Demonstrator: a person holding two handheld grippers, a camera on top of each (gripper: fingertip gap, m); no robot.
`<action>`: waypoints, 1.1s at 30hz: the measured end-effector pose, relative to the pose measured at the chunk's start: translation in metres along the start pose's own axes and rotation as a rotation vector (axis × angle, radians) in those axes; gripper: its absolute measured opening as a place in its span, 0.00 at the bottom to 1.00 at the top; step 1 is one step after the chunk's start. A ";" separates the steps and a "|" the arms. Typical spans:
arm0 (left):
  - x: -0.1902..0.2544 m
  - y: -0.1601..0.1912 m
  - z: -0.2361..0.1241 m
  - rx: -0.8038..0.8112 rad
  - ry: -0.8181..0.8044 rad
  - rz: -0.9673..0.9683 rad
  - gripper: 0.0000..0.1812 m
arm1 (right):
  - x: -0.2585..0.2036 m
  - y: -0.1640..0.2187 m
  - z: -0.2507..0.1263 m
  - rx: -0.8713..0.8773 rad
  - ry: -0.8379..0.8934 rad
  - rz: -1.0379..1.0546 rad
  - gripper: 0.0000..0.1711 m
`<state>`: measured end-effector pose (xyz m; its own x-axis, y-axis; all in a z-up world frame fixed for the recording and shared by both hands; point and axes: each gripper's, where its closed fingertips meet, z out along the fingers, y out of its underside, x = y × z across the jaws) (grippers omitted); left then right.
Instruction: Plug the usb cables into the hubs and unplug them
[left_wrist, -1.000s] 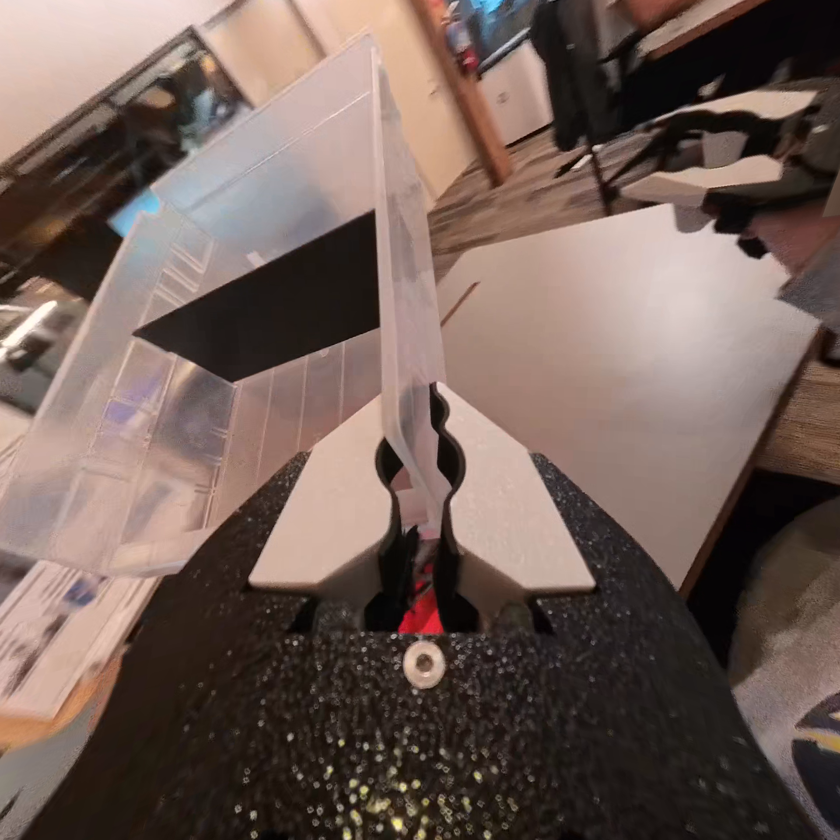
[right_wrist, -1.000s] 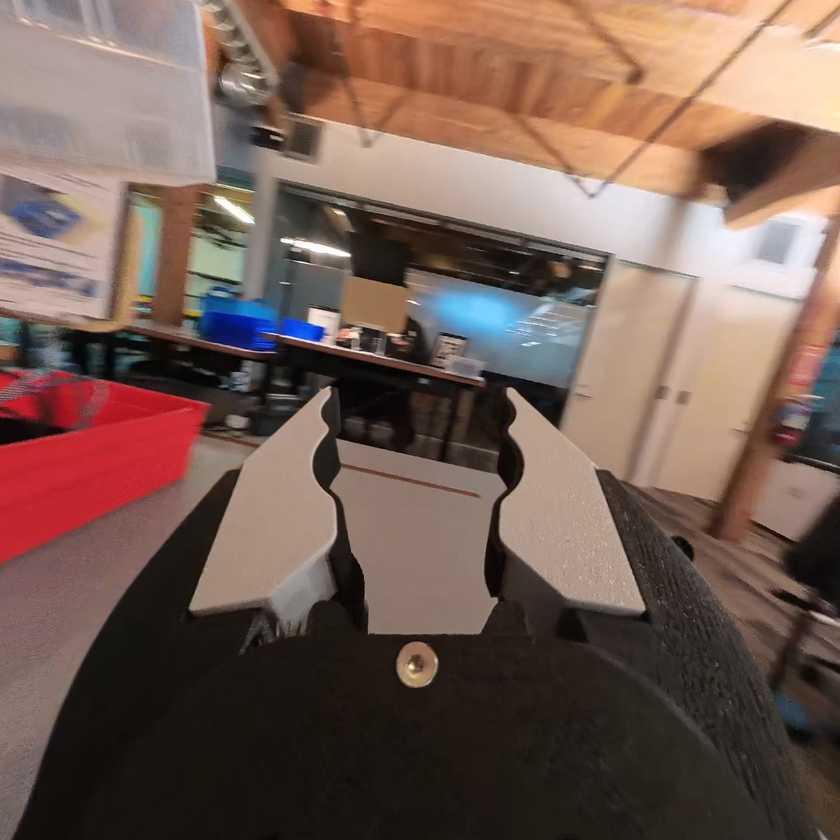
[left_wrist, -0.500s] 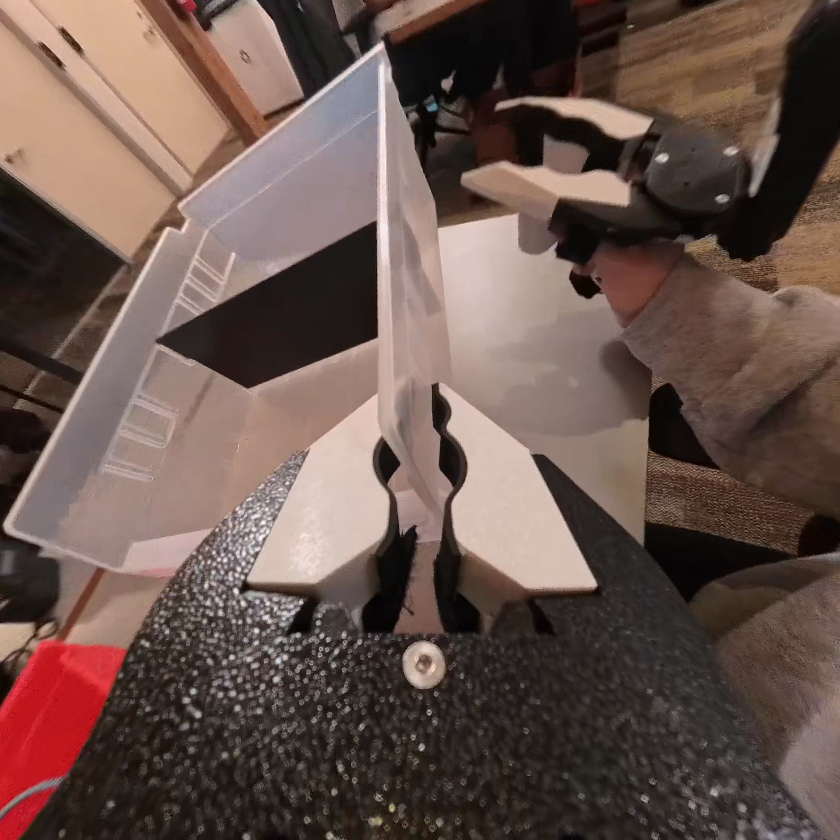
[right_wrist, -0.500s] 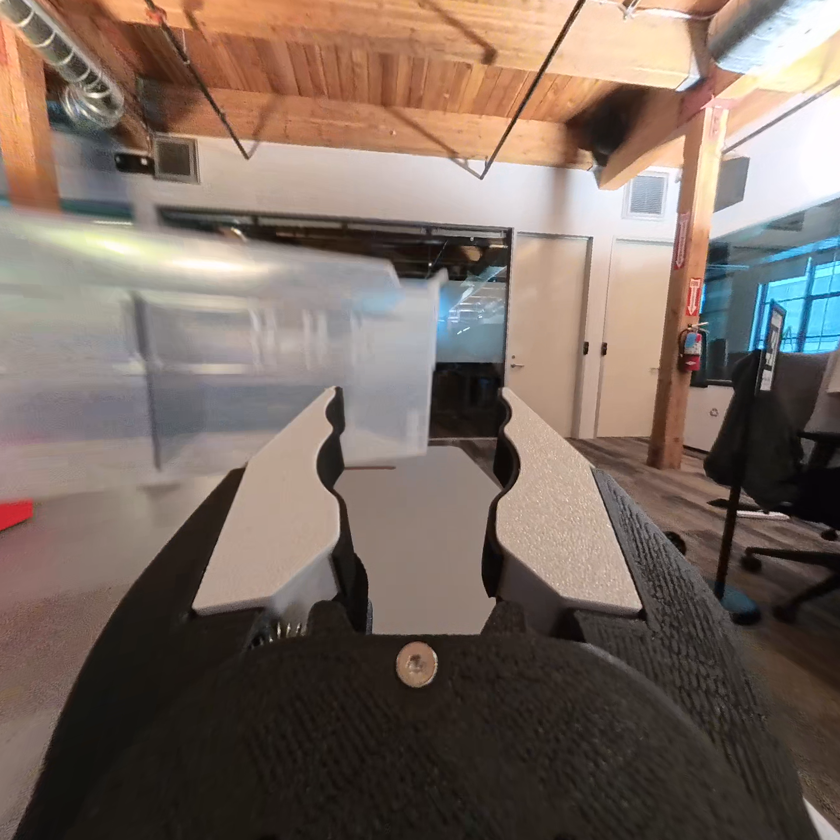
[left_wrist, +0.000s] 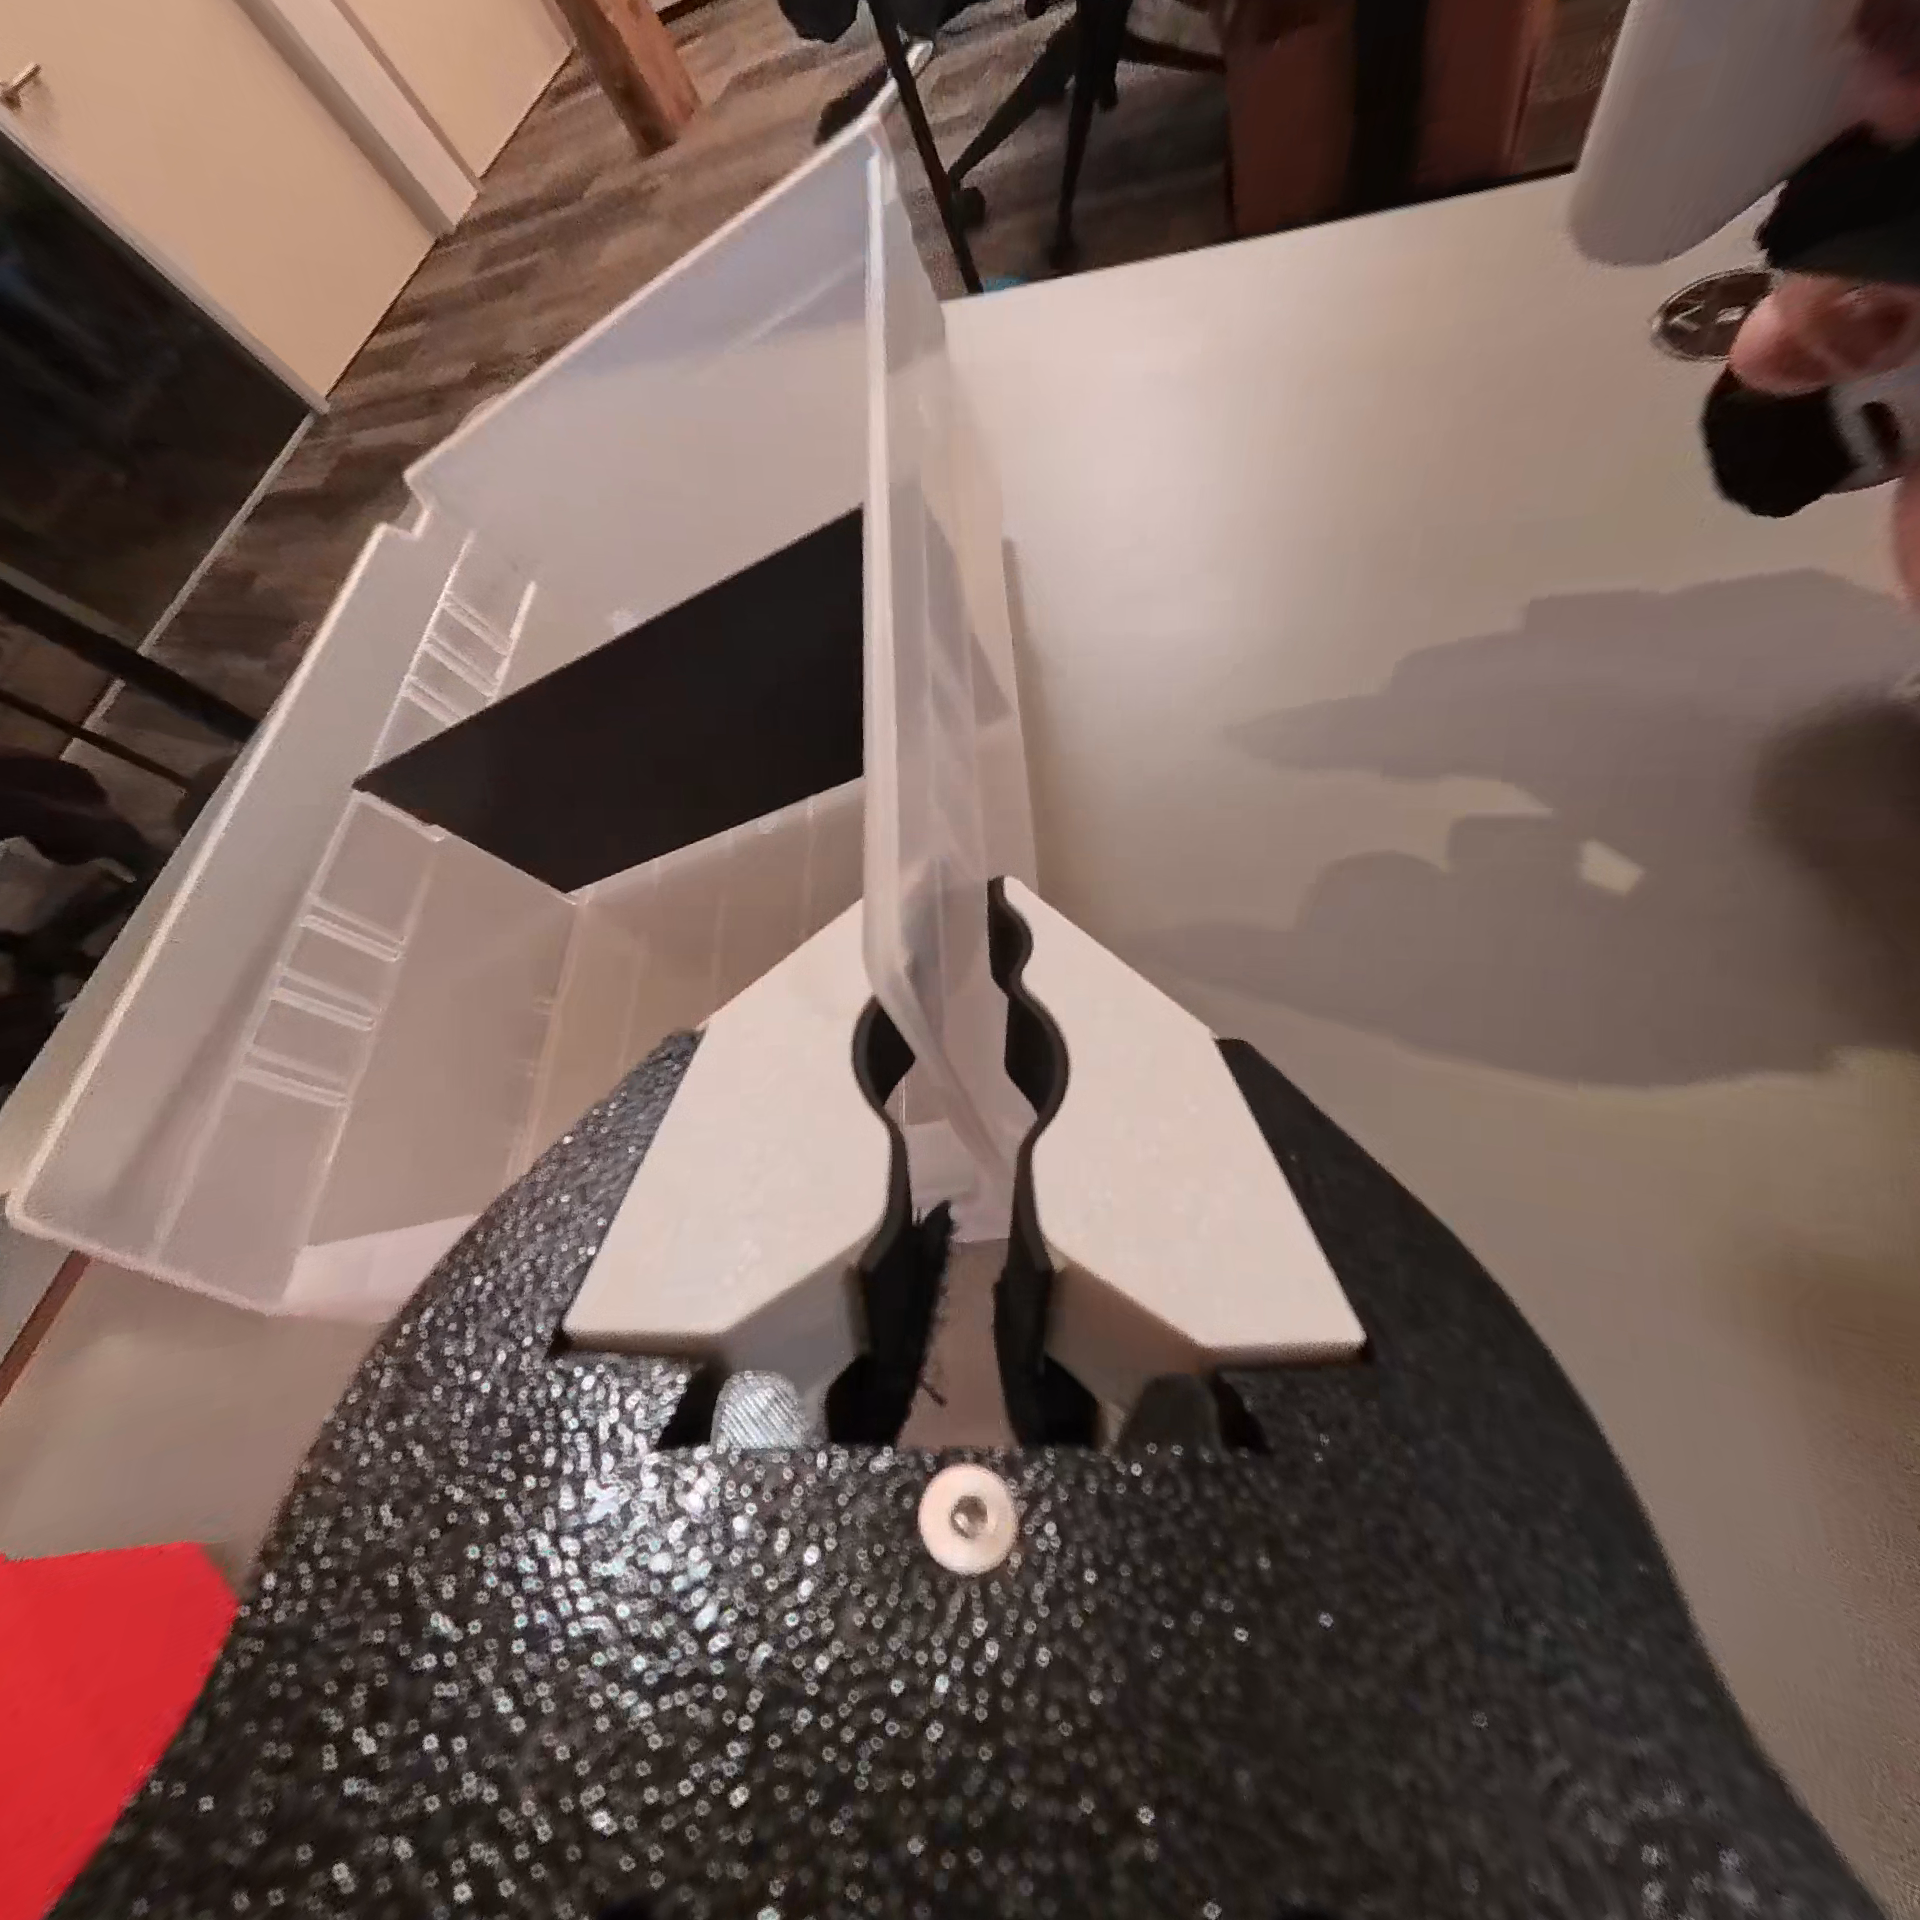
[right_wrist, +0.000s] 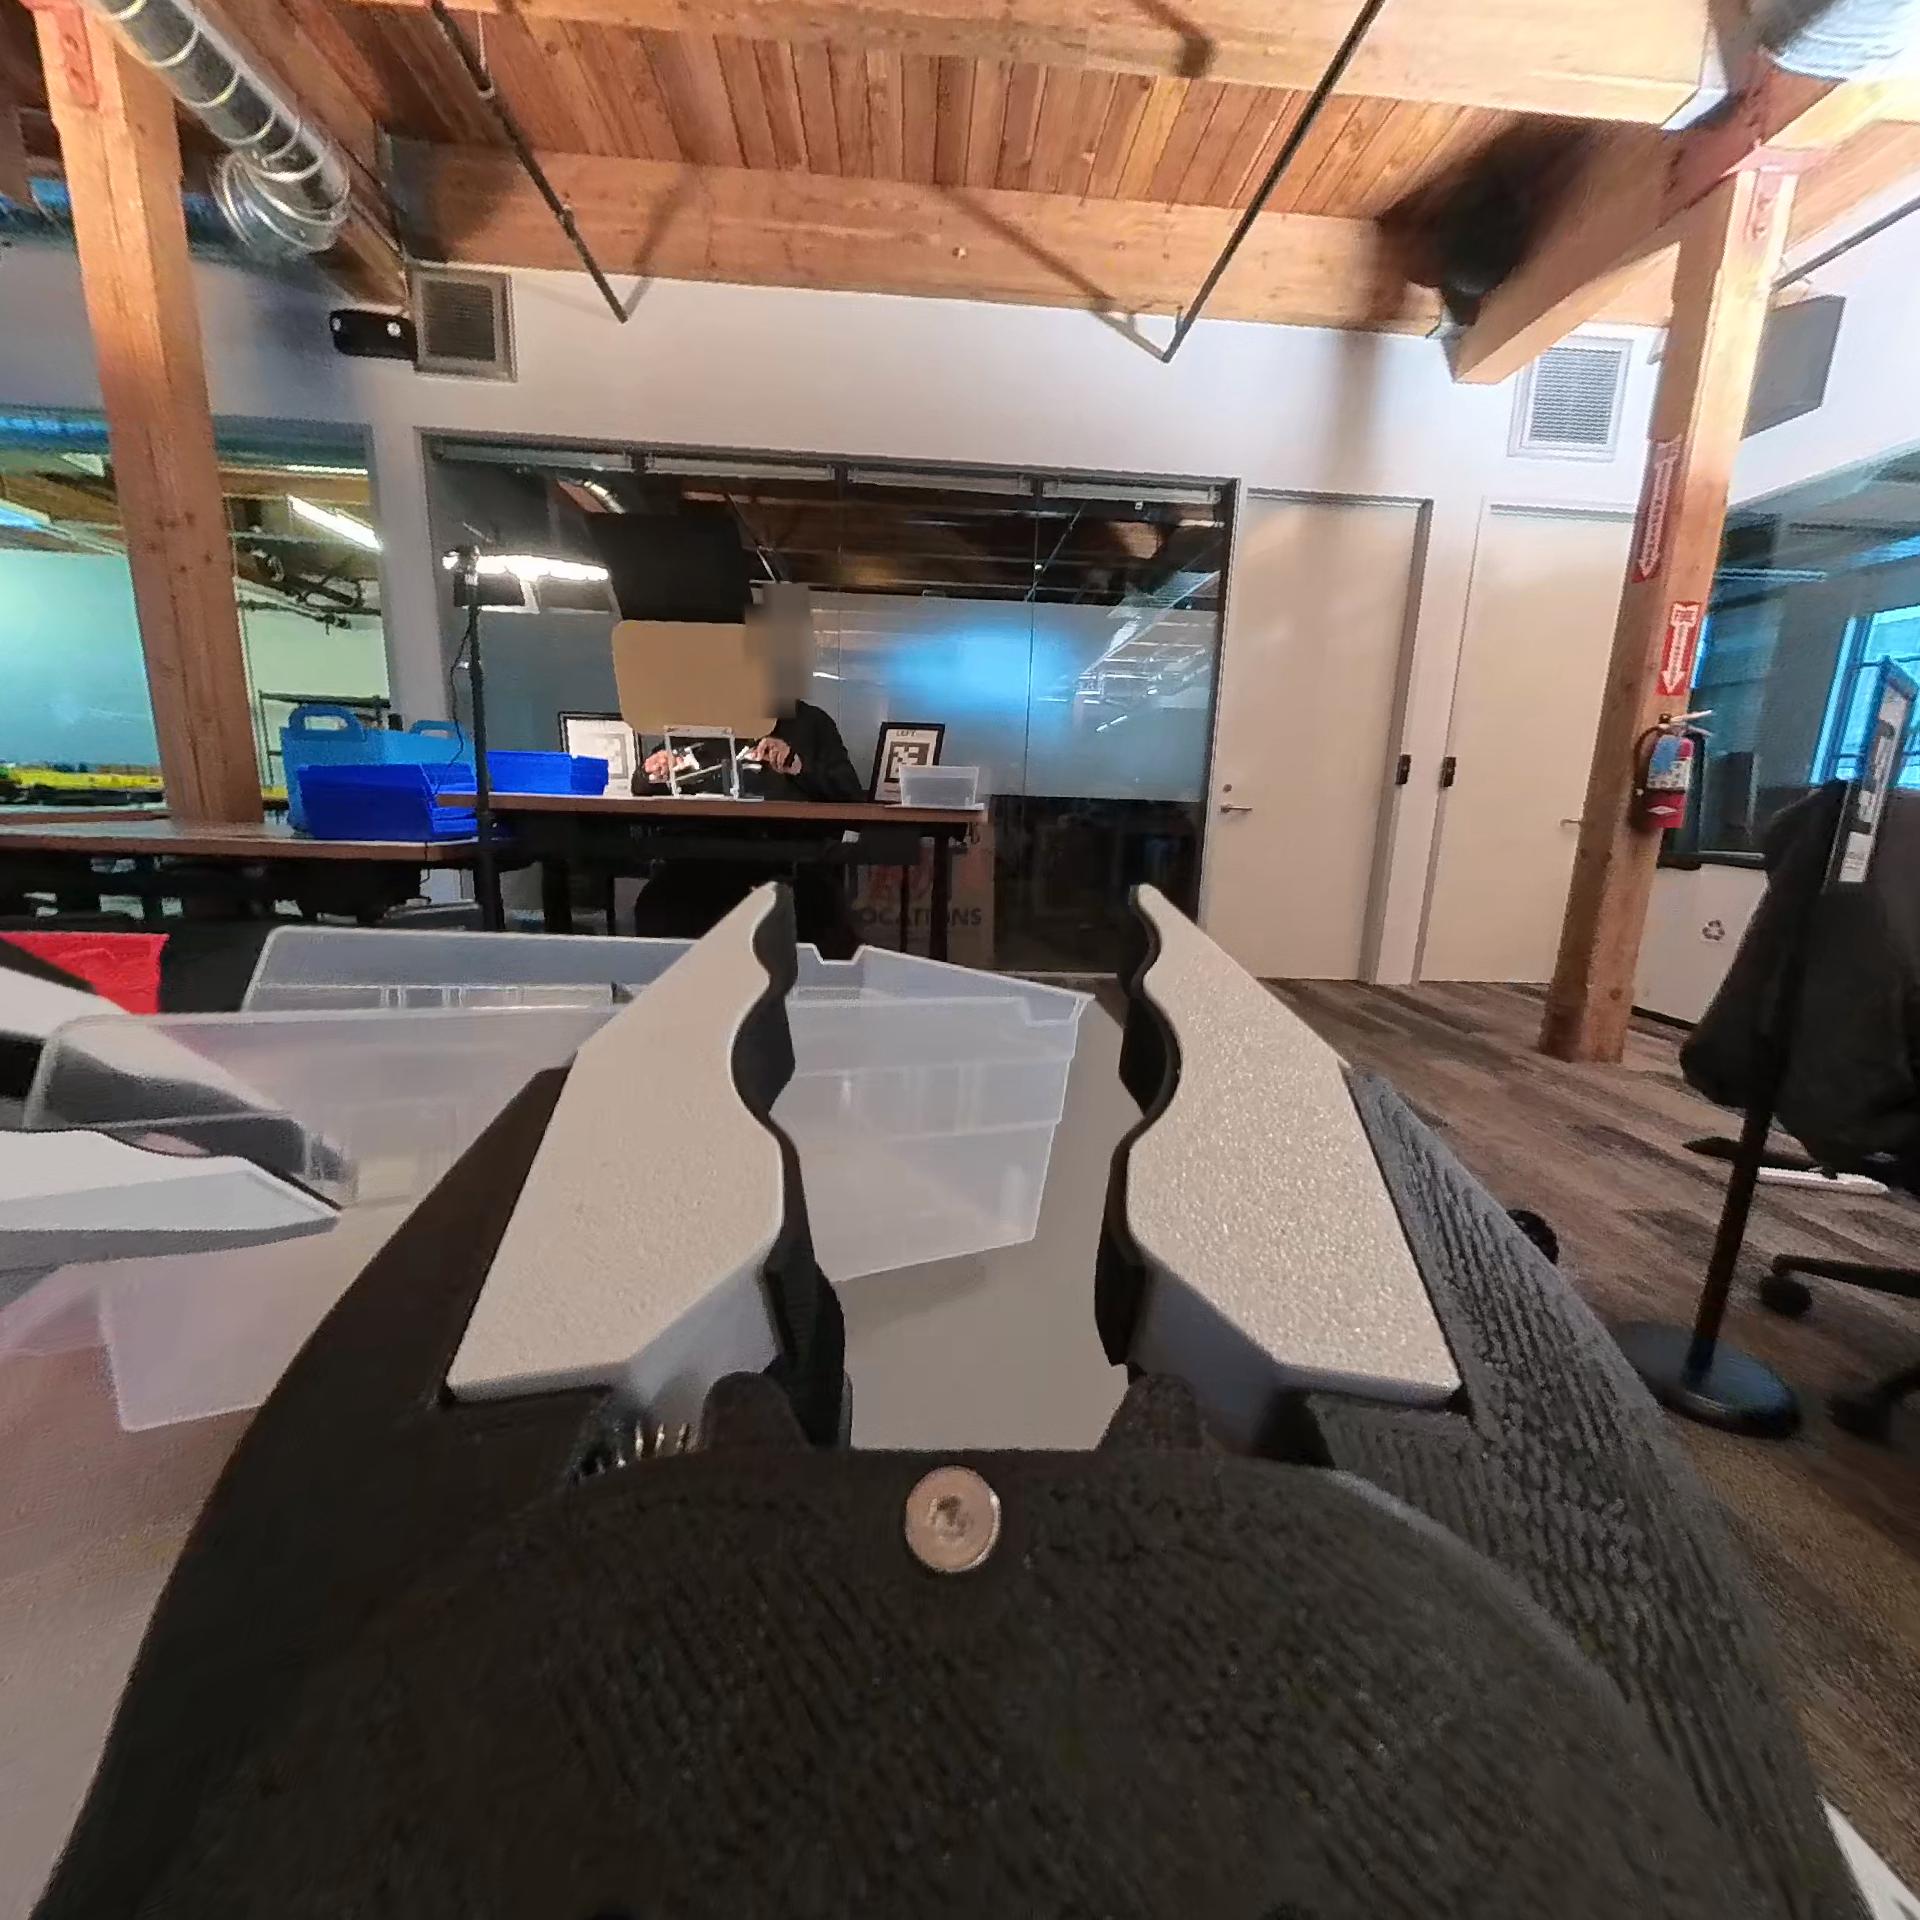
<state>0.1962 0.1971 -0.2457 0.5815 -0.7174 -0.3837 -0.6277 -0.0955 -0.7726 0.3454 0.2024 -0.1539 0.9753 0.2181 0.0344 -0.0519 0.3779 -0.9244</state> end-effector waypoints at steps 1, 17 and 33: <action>-0.001 0.002 0.002 0.002 -0.005 -0.006 0.04 | -0.001 0.001 0.001 -0.007 -0.005 -0.004 0.36; 0.018 0.008 -0.005 0.070 0.073 -0.084 0.14 | -0.014 0.012 0.006 -0.057 -0.061 0.001 0.35; 0.047 0.034 -0.027 -0.017 0.110 -0.144 0.27 | -0.090 0.016 -0.002 -0.113 -0.526 0.075 0.51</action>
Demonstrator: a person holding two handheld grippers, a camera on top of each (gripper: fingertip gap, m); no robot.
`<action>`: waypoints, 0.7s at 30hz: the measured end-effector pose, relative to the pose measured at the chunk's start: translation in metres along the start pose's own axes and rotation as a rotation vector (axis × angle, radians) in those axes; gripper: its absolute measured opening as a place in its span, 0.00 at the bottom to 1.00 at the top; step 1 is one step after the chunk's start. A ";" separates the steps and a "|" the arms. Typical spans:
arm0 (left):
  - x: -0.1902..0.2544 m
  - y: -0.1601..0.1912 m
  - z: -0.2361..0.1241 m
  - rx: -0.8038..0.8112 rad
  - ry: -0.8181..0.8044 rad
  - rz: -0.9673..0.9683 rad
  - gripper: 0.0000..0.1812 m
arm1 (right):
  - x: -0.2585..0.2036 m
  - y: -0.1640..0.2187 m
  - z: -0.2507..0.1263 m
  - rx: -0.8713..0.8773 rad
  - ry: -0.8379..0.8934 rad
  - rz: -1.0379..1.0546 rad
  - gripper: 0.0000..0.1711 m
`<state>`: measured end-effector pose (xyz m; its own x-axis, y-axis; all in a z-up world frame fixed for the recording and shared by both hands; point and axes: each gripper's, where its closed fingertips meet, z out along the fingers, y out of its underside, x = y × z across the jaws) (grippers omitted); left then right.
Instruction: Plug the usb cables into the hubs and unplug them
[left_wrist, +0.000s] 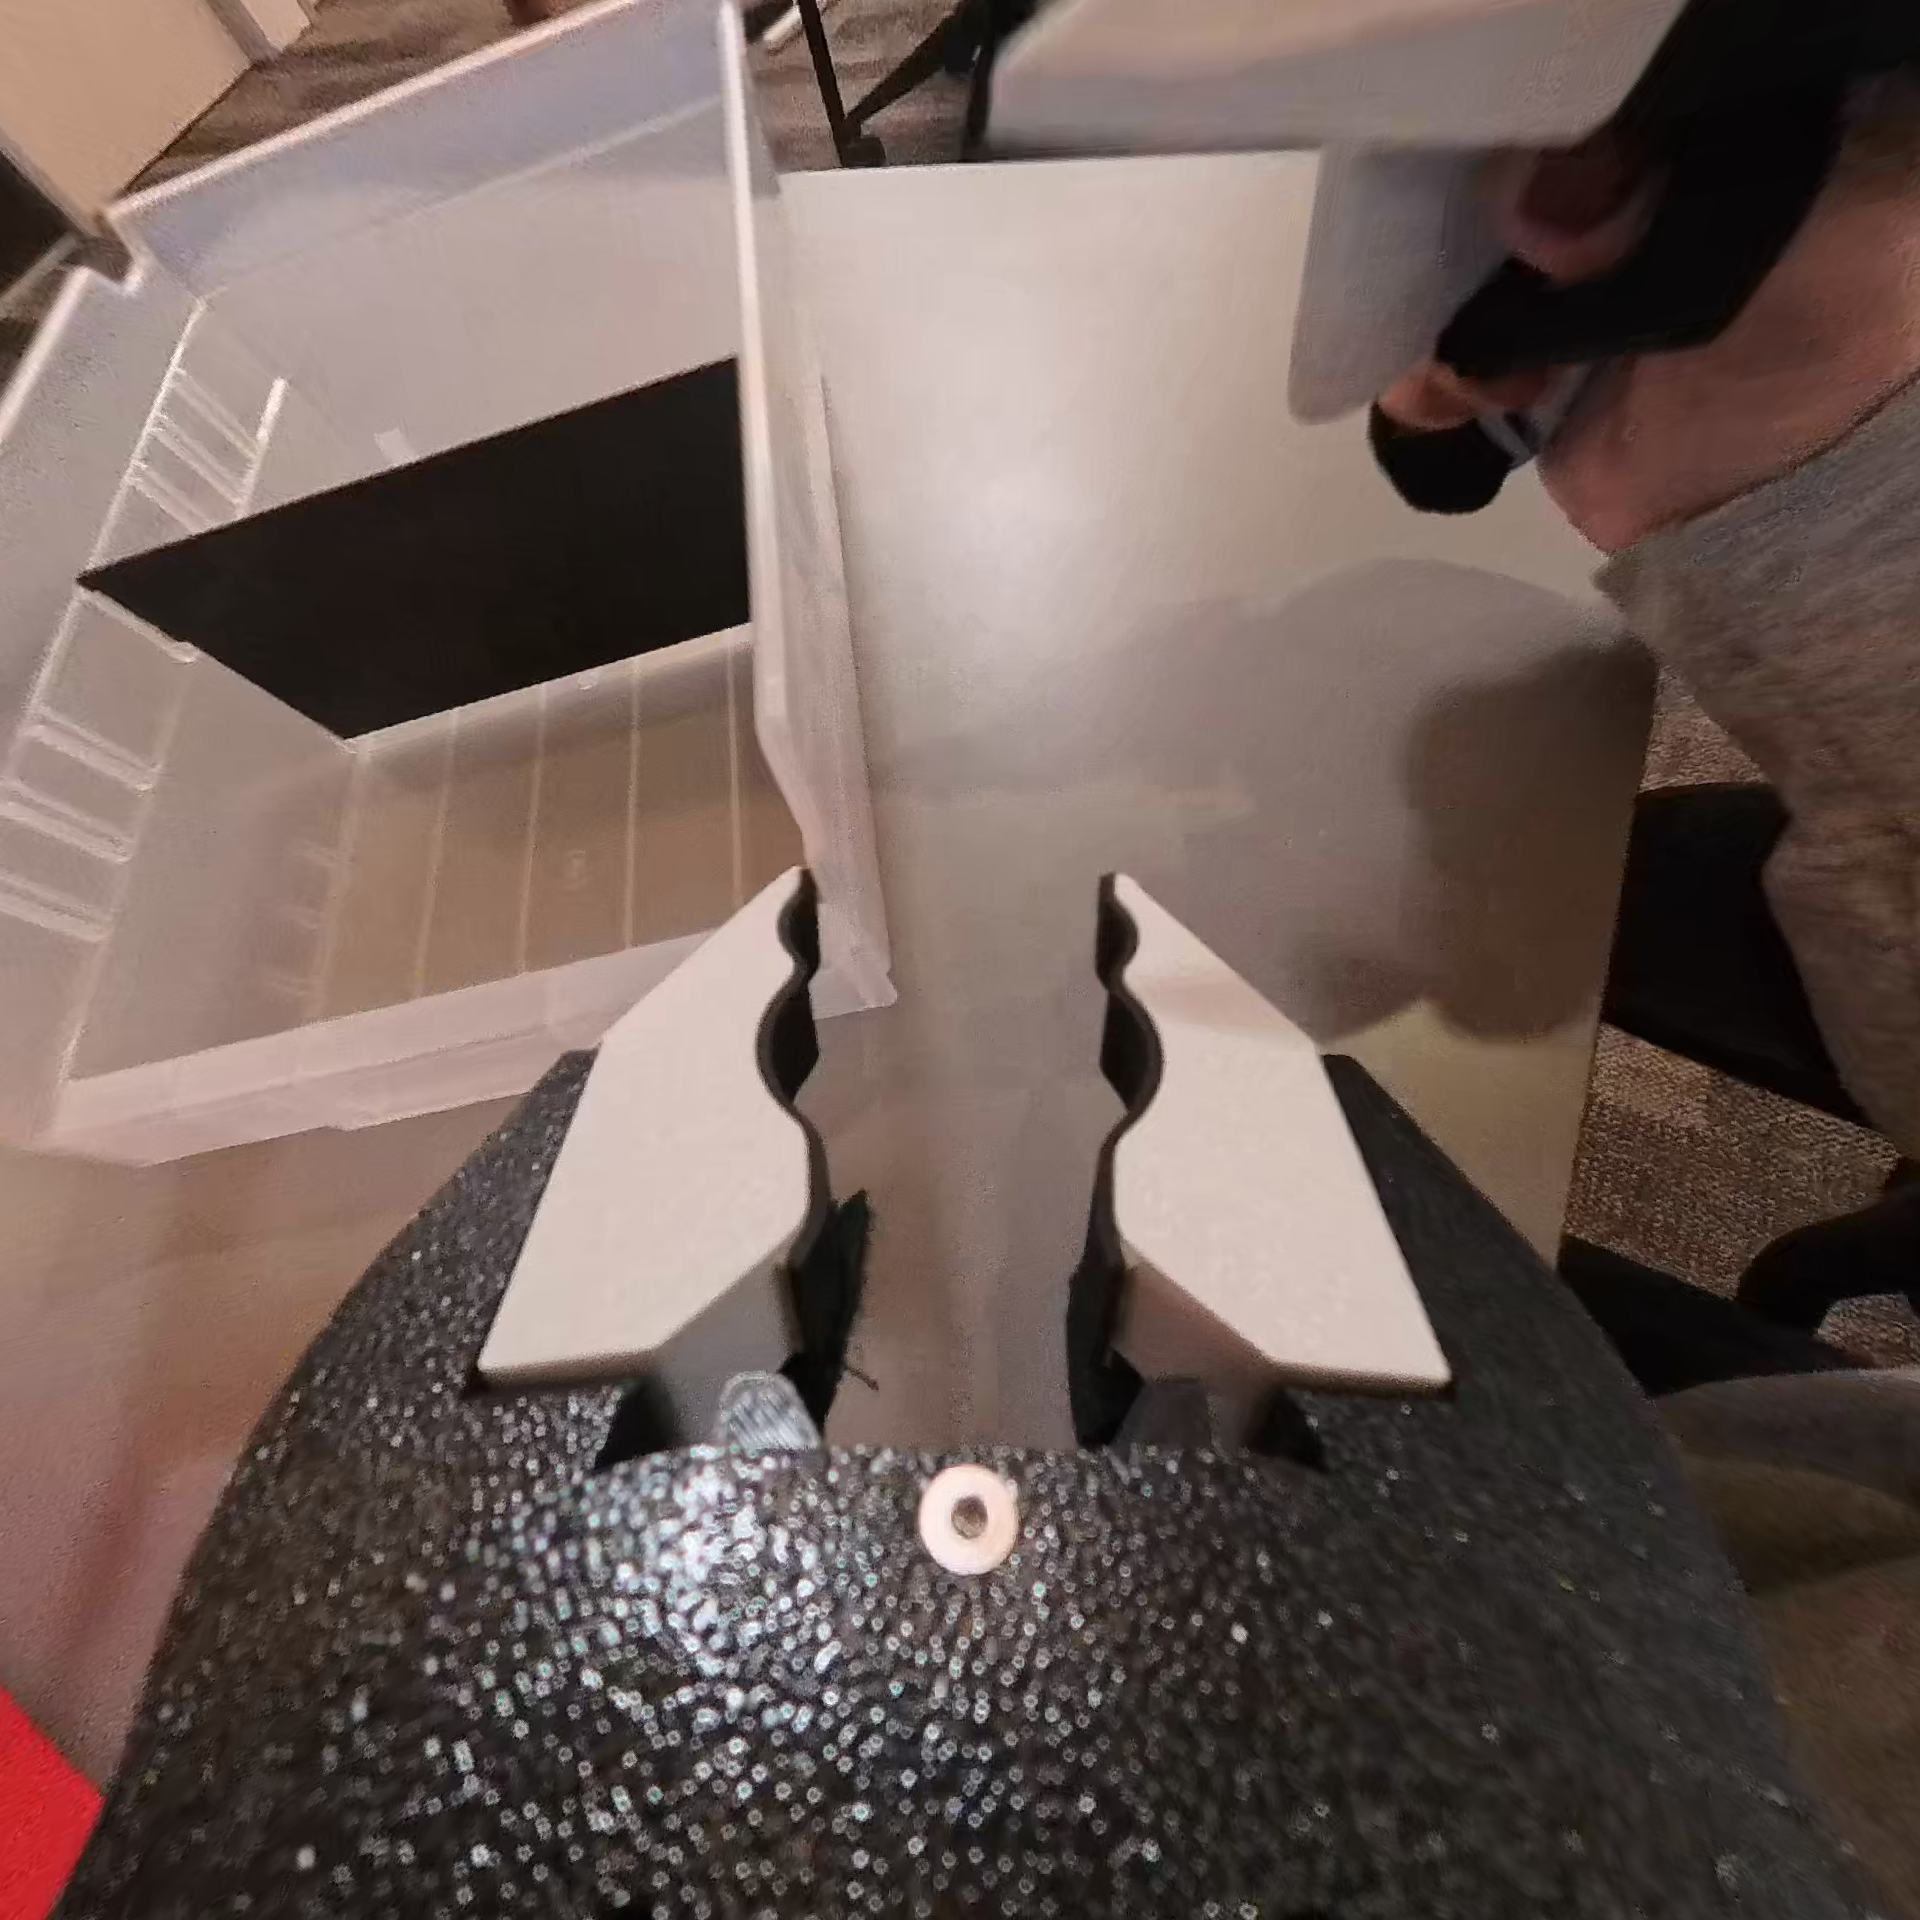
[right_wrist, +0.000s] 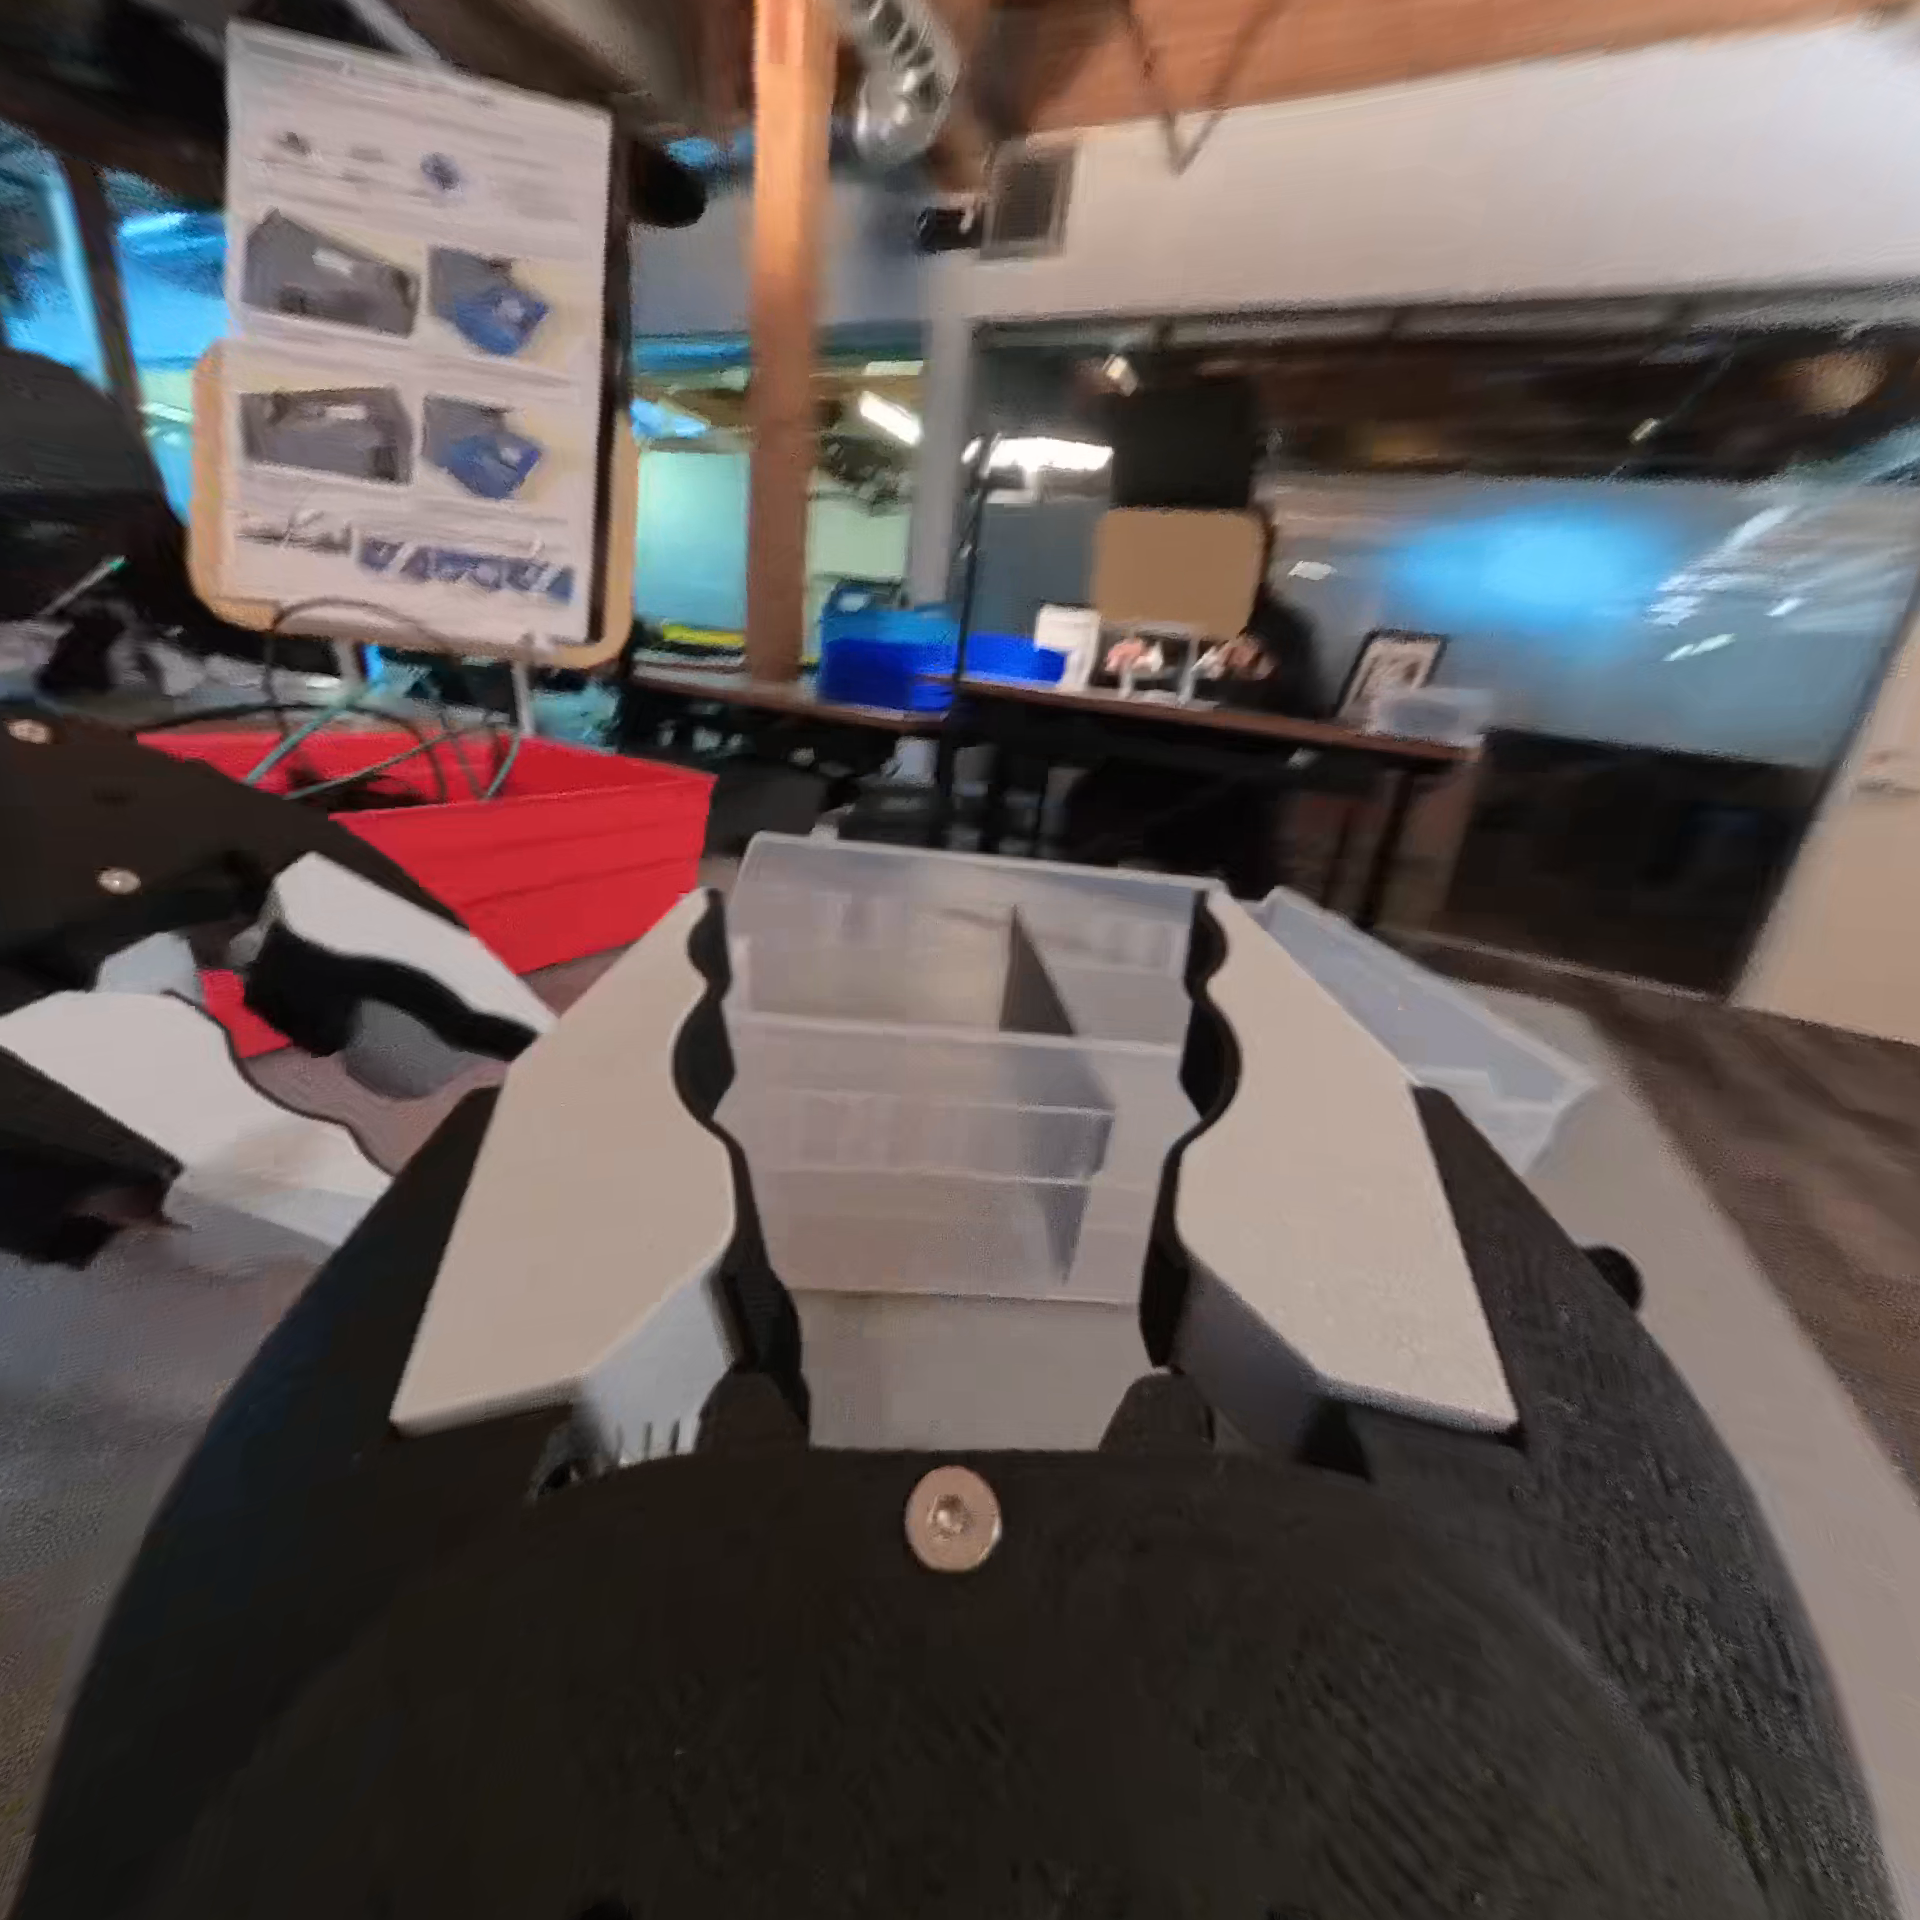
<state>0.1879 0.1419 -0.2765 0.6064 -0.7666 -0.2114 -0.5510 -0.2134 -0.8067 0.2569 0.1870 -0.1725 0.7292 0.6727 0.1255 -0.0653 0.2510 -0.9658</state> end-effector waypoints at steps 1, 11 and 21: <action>0.003 -0.001 0.003 -0.003 0.004 0.002 0.30 | -0.004 0.008 0.004 -0.036 -0.024 0.005 0.55; 0.045 -0.016 -0.009 0.036 0.142 0.157 0.43 | -0.014 0.018 0.002 -0.102 -0.080 -0.062 0.65; -0.076 -0.032 -0.219 0.391 -0.490 0.132 0.37 | -0.008 0.054 0.021 -0.330 0.061 -0.198 0.79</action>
